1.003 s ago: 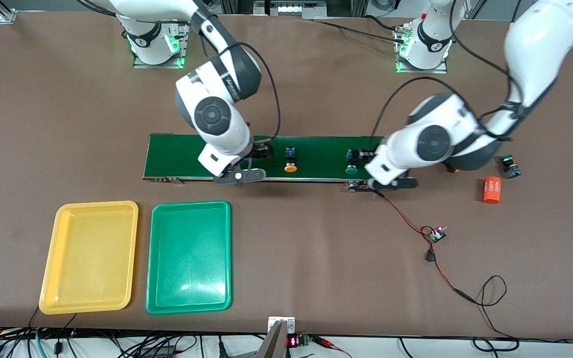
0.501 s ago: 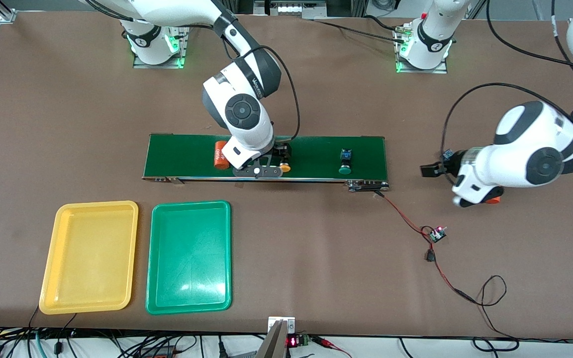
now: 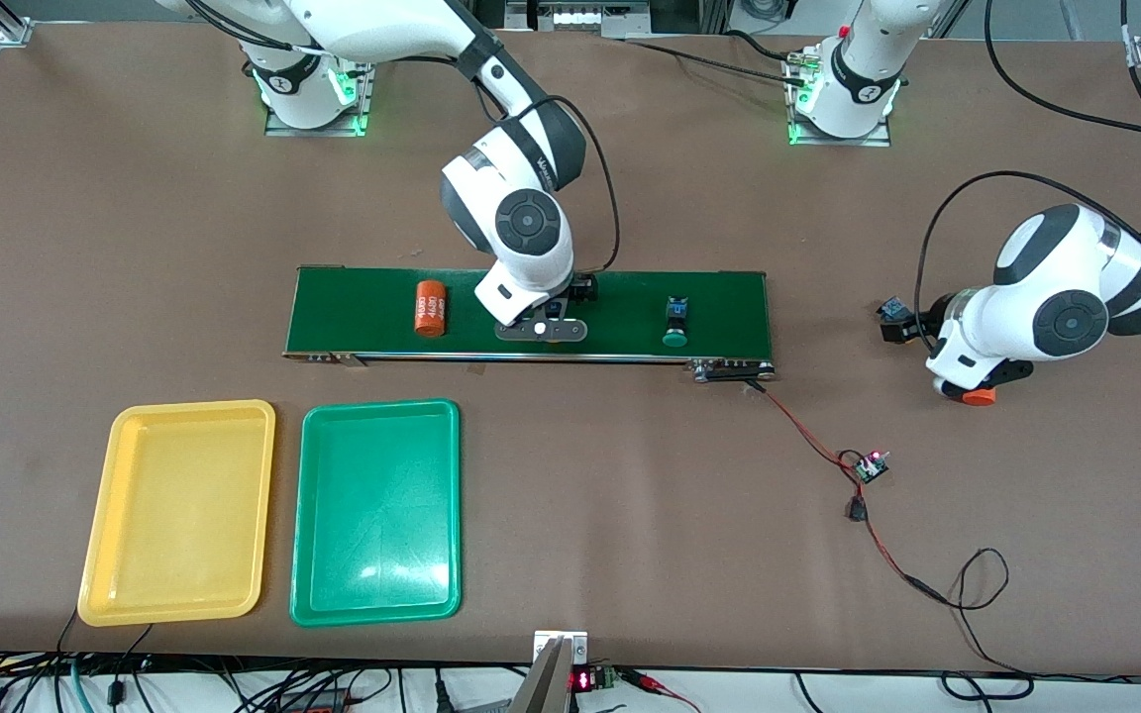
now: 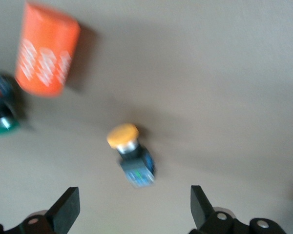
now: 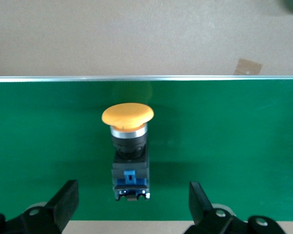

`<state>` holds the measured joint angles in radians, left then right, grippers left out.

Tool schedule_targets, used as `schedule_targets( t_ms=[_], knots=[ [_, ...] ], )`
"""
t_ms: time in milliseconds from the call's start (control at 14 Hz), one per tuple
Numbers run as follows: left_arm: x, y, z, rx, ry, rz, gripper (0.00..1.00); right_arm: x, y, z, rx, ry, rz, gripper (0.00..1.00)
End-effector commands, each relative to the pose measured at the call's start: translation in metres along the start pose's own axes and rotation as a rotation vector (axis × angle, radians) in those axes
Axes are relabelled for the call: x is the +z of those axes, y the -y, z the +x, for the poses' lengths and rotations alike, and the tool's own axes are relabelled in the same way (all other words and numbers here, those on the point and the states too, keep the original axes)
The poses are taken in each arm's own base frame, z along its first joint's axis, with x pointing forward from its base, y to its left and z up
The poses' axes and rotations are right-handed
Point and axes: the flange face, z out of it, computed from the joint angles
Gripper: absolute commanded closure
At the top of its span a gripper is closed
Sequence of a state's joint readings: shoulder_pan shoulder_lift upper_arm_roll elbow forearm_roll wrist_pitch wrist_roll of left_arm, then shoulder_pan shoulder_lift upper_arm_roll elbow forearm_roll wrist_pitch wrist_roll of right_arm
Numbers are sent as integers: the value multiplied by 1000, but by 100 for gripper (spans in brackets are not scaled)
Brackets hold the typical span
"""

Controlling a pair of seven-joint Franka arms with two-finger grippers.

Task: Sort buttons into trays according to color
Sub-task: 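Release the green button with the left gripper while the right gripper grasps yellow button, then lift the yellow button toward the yellow tray while the left gripper grasps a cylinder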

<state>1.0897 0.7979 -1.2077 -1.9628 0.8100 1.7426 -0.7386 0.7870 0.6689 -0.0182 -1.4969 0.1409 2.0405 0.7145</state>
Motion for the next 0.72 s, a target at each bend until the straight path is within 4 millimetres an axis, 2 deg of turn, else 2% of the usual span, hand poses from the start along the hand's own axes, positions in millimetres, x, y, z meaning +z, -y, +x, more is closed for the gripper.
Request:
schedule_targets(
  t_ms=[0,72,143,215,430,645],
  knots=[
    [12,22,19,172,-77,38,0,6,0,1,17,-5,-12,12],
    [20,35,27,255,-95,46,0,7,-1,1,20,-2,-13,44],
    [27,46,35,321,-111,63,0,7,-2,3,22,-3,-12,54],
    [33,57,42,383,-129,81,0,9,-2,3,23,-1,-15,61],
    [54,81,55,462,-162,91,0,18,-5,6,15,-3,-28,73],
    [67,102,70,539,-252,106,0,4,-9,13,-39,-59,-62,93]
  ],
)
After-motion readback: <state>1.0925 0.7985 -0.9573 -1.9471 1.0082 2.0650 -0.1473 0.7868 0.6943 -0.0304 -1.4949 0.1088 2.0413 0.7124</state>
